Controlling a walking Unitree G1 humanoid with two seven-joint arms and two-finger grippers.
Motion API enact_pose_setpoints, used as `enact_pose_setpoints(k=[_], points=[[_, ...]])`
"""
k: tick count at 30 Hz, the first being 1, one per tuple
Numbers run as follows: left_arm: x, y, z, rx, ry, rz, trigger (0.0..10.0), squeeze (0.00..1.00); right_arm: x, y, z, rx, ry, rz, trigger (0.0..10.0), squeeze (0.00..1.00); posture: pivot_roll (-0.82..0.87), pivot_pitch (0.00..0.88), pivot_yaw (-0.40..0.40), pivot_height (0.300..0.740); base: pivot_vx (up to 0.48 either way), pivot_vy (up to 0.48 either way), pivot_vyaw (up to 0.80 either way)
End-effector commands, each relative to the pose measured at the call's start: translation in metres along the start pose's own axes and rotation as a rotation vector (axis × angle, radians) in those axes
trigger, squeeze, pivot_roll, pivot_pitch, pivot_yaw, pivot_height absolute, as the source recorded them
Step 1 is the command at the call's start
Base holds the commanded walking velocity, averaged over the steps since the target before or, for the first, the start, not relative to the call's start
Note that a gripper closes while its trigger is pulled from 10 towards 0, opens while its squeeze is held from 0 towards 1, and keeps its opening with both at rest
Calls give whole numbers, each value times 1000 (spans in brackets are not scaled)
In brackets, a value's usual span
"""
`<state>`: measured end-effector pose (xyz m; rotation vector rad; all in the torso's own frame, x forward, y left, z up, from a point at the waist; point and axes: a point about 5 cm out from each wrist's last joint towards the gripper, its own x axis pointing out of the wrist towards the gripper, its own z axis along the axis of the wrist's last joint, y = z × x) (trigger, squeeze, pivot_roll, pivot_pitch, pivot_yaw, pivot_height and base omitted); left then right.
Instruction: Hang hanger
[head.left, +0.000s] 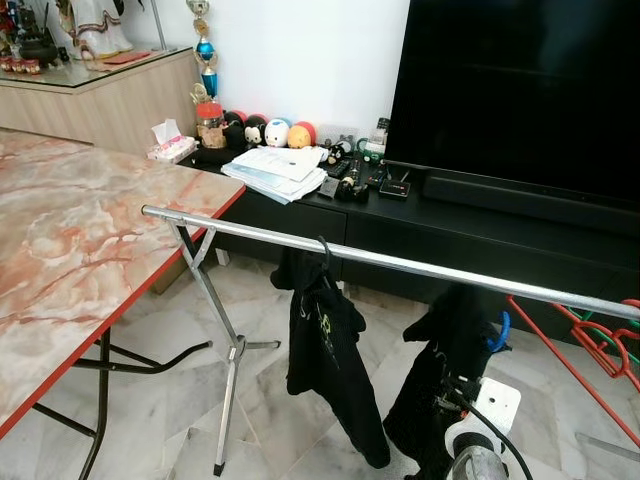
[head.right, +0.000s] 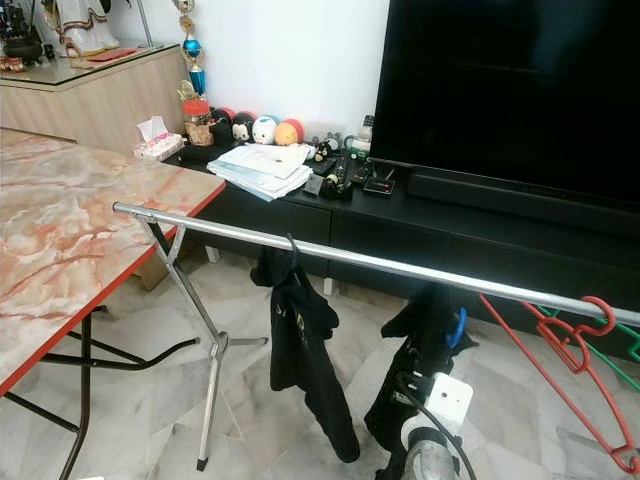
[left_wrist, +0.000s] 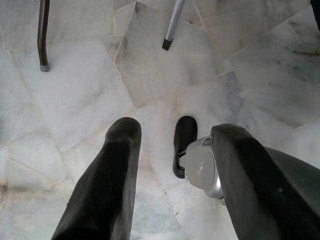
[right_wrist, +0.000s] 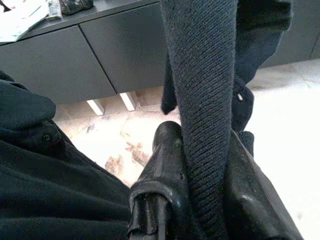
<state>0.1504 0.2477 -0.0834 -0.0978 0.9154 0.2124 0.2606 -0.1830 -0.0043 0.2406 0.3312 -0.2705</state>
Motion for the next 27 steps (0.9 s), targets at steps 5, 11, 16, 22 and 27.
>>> enact_pose_setpoints(k=[5,11,16,22,27], points=[[-1,4,-3,17,21,11,10000,0,6,5,11,30,-37,-3,10000,0,124,0,35,740,0,0,0],[1,-4,-2,13,16,6,10000,0,7,5,12,44,-34,-11,10000,0,131,0,32,740,0,0,0],[3,-14,0,12,11,-5,10000,0,8,8,12,43,-27,-4,10000,0,131,0,32,740,0,0,-771],[4,-13,6,11,-5,-7,10000,0,7,10,12,44,-41,-1,10000,0,133,0,32,740,0,0,-267],[3,-7,5,8,-8,0,10000,0,8,10,11,43,-36,2,10000,0,134,0,30,740,0,0,0]])
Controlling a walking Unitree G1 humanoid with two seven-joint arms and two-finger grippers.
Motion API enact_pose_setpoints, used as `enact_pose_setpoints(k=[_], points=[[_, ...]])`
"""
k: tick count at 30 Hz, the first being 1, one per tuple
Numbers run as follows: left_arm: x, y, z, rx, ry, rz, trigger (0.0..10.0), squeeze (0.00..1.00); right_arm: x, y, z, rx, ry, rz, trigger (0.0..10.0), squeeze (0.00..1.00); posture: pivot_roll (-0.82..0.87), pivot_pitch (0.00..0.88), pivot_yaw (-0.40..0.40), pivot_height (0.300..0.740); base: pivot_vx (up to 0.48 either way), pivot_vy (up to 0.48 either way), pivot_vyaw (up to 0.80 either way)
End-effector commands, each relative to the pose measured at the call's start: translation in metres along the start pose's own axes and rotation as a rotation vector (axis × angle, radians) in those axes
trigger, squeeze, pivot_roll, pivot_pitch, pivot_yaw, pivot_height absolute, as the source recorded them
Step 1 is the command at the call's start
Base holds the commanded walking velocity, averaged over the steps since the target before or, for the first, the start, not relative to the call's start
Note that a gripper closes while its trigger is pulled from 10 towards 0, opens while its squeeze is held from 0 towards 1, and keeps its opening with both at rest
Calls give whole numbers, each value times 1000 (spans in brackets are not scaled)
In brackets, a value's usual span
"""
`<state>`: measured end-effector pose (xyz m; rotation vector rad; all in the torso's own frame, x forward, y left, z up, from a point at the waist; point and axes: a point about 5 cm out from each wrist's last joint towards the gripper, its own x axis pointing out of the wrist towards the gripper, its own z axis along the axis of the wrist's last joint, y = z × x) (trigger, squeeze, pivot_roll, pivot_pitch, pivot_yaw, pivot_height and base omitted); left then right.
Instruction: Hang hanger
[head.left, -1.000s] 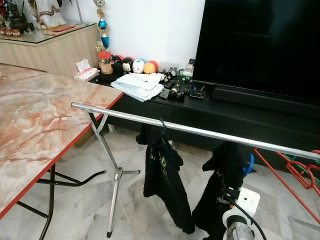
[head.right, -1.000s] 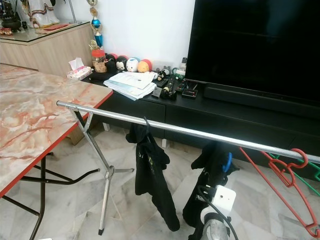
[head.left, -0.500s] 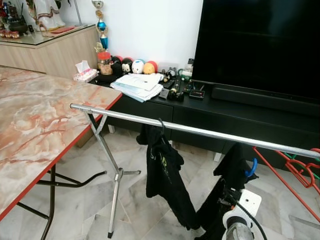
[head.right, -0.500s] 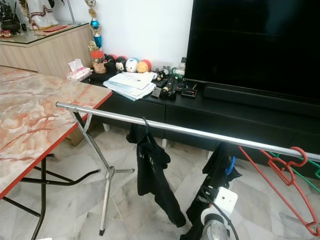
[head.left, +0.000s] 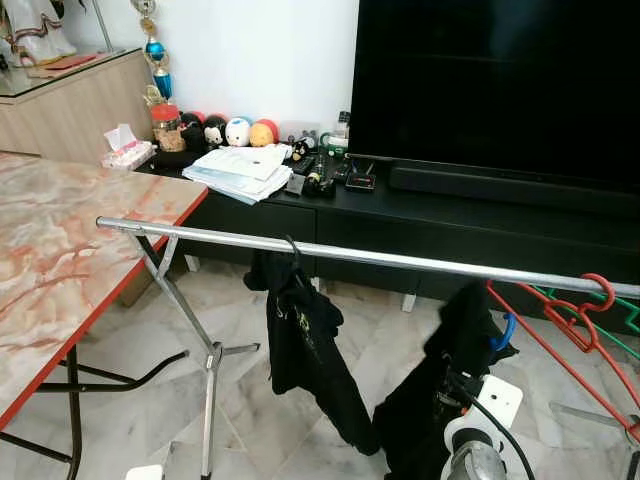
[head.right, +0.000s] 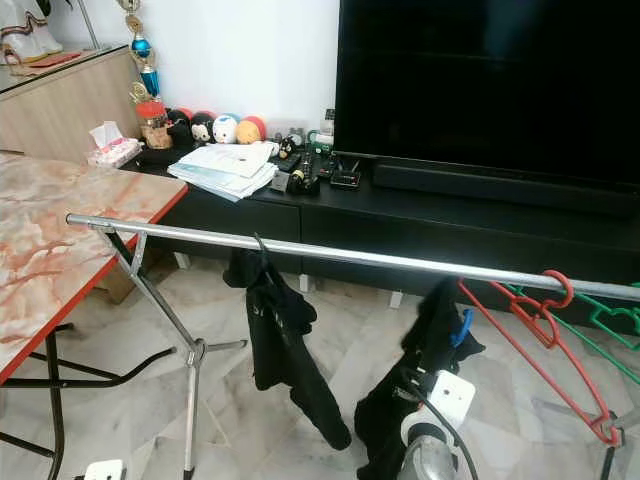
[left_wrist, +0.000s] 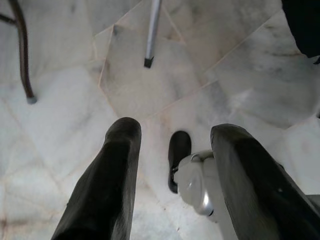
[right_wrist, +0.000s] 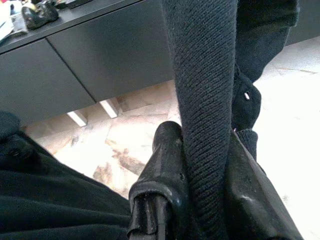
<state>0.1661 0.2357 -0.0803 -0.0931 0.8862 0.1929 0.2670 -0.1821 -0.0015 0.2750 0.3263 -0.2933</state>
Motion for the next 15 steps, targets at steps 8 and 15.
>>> enact_pose_setpoints(k=[8,15], points=[[-7,19,-12,-2,31,25,10000,0,3,8,6,0,-21,31,10000,0,121,0,35,740,0,0,0],[-2,14,-1,-1,17,18,10000,0,2,11,3,-12,-4,49,10000,0,124,0,31,740,0,0,0]])
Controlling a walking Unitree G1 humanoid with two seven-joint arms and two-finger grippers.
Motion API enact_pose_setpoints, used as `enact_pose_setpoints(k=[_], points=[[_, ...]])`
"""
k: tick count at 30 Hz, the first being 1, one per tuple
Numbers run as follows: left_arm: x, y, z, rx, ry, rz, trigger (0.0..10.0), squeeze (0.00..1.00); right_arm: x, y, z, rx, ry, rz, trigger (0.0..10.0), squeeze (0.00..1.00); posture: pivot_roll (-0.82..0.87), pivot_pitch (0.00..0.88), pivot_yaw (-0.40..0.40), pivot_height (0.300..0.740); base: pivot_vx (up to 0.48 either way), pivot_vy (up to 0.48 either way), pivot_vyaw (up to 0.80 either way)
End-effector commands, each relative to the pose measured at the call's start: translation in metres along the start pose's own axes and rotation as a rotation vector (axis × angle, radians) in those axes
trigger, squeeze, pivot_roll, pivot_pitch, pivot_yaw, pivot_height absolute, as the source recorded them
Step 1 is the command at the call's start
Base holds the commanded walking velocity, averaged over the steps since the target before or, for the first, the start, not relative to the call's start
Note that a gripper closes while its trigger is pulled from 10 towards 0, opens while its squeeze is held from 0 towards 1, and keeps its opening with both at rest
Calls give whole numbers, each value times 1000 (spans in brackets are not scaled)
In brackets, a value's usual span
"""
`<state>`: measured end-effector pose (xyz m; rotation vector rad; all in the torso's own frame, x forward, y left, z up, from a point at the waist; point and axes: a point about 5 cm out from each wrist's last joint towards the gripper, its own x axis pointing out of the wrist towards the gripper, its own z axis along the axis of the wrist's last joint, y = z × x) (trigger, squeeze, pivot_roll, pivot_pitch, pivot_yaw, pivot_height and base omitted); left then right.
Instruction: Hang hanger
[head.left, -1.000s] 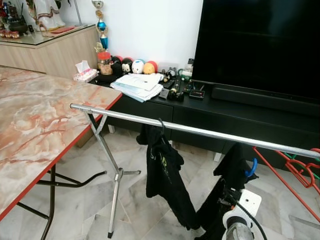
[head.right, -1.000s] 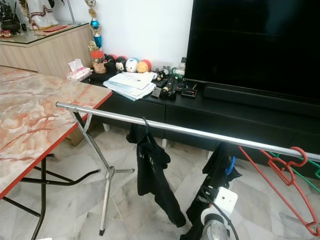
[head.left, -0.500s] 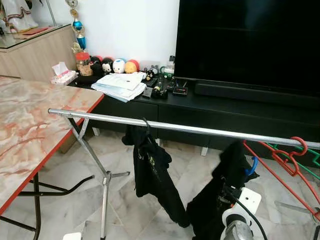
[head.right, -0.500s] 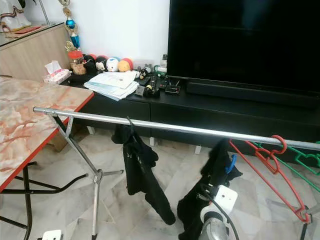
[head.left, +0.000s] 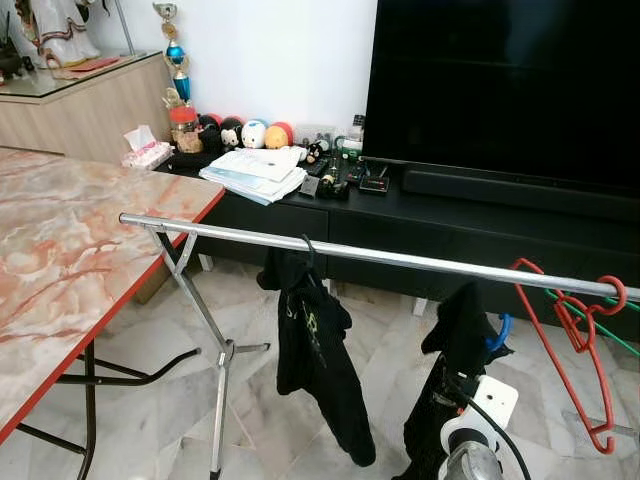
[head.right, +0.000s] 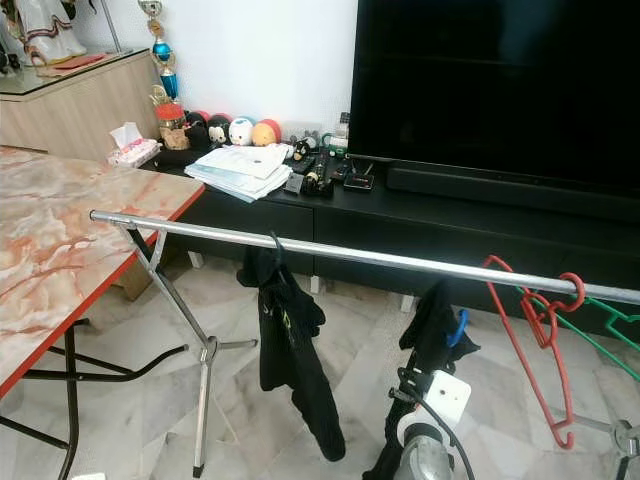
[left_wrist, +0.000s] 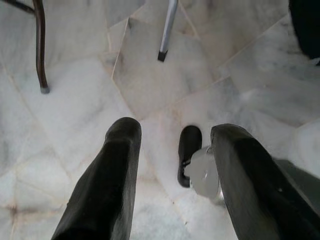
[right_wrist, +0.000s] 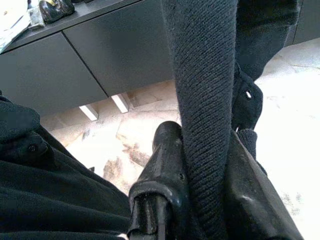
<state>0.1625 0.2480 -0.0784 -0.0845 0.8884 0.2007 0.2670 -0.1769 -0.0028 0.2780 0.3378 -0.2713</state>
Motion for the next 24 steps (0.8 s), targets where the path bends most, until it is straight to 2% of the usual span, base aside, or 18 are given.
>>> enact_pose_setpoints(k=[1,8,13,17,24], points=[[0,0,-1,-7,15,7,10000,0,3,7,6,-10,-19,29,10000,0,124,0,31,740,0,0,0],[1,-14,-8,-12,26,-3,10000,0,3,7,7,-17,-24,24,10000,0,125,0,31,740,0,0,0],[-2,-10,-15,-15,32,0,10000,0,3,6,7,-20,-24,23,10000,0,126,0,31,740,-154,0,0],[-1,-2,-8,-17,21,10,10000,0,4,6,7,-37,-21,23,10000,0,128,0,30,740,-262,0,0],[-1,0,-4,-18,16,13,10000,0,4,6,7,-56,-22,29,10000,0,128,0,29,740,-265,0,0]])
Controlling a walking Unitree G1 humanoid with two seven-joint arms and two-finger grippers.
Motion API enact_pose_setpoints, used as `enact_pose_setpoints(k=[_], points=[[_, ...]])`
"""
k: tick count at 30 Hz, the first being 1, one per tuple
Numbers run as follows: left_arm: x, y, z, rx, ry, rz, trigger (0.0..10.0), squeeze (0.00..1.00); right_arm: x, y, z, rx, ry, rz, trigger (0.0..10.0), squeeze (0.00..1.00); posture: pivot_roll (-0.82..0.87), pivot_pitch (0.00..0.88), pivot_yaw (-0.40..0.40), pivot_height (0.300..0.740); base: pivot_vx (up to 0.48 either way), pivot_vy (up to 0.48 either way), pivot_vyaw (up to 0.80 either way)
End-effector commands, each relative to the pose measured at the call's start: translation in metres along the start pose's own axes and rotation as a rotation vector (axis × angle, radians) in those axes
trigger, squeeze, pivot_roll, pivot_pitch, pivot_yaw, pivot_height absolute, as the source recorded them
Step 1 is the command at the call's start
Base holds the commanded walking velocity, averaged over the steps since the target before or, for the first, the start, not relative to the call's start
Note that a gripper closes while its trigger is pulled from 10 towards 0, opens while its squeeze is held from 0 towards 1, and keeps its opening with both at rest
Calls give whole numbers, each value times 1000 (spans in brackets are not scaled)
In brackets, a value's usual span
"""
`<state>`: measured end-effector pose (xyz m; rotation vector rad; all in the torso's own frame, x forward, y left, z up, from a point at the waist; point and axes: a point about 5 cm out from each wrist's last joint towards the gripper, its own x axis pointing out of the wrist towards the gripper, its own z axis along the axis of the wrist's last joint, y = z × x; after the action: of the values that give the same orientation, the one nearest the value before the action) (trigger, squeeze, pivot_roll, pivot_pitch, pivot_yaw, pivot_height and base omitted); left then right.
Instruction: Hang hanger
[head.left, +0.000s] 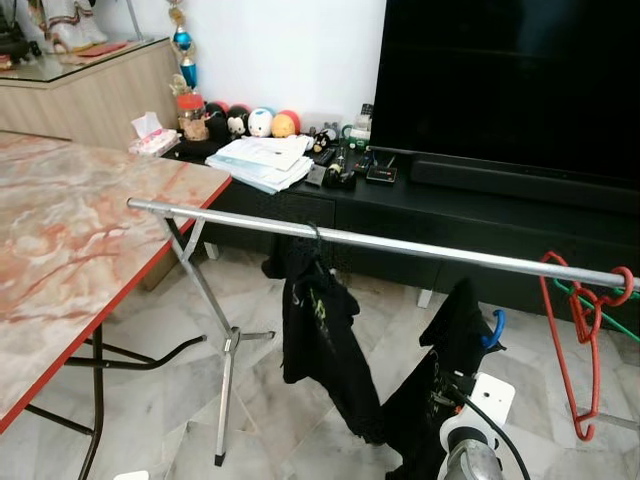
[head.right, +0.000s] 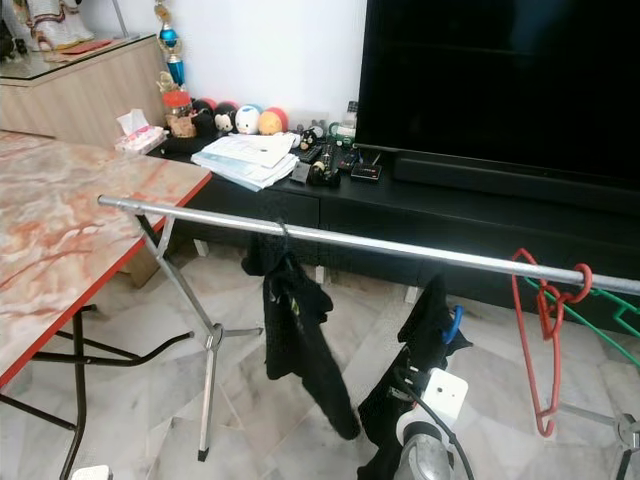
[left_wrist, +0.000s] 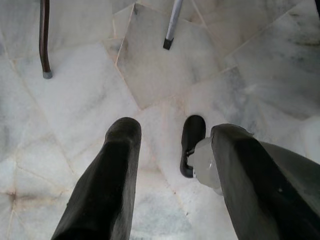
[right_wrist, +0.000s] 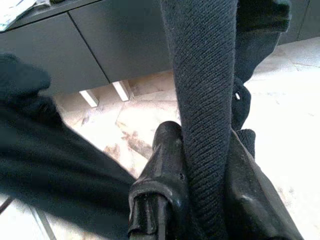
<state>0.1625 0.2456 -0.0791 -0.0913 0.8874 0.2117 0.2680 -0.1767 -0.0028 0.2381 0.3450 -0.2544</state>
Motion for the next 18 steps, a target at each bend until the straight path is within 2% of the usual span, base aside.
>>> enact_pose_setpoints(k=[1,18], points=[[-1,3,-4,-7,16,6,10000,0,3,6,7,-15,-25,20,10000,0,128,0,29,740,-266,0,0],[-2,-3,-12,-16,28,2,10000,0,3,9,8,-29,-24,34,10000,0,131,0,21,740,-263,0,0]])
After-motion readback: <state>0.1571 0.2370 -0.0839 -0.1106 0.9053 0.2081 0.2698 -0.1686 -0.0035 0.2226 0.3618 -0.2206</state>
